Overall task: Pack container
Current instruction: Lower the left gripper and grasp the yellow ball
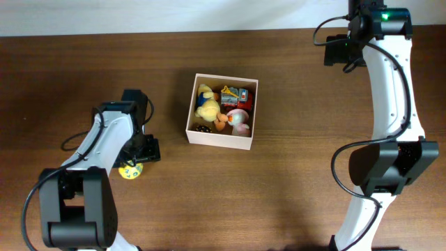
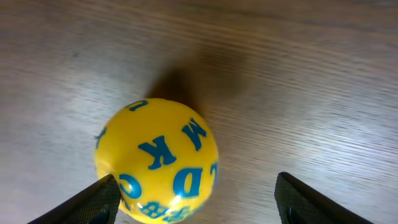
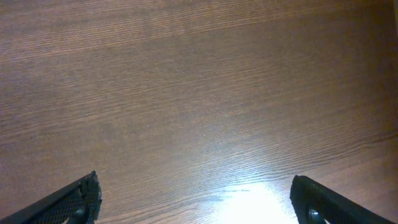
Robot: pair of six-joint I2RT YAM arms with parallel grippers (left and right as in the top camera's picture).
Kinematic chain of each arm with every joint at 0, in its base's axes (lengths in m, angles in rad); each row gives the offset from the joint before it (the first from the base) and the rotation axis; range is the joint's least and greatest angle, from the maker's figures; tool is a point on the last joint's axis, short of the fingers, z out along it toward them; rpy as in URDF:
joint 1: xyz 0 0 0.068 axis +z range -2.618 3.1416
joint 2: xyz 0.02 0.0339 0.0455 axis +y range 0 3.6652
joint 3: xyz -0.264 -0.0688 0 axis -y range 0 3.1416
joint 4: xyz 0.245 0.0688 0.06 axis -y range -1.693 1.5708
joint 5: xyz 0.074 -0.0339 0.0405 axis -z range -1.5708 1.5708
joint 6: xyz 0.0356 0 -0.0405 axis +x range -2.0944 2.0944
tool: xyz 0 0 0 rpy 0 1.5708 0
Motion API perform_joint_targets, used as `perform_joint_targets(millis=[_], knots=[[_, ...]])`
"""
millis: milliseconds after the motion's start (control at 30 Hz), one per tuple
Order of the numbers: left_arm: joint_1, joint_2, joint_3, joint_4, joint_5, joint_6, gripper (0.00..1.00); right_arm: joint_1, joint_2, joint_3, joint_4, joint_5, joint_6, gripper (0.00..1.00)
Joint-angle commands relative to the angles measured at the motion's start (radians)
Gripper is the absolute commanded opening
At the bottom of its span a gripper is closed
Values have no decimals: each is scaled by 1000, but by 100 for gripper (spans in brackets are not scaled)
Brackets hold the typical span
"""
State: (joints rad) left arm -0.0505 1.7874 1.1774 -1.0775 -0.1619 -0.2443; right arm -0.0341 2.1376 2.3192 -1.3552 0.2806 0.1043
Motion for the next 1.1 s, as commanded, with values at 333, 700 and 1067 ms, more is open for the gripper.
perform_joint_targets(millis=[333,700,1067], knots=[[1,13,-32,33,-23,-9,80,-6,1,15,1,16,5,99],[1,13,-93,106,-48,-9,75,-6,1,15,1,16,5,99],[1,13,-113,120,-45,-9,32,-6,1,15,1,16,5,99]])
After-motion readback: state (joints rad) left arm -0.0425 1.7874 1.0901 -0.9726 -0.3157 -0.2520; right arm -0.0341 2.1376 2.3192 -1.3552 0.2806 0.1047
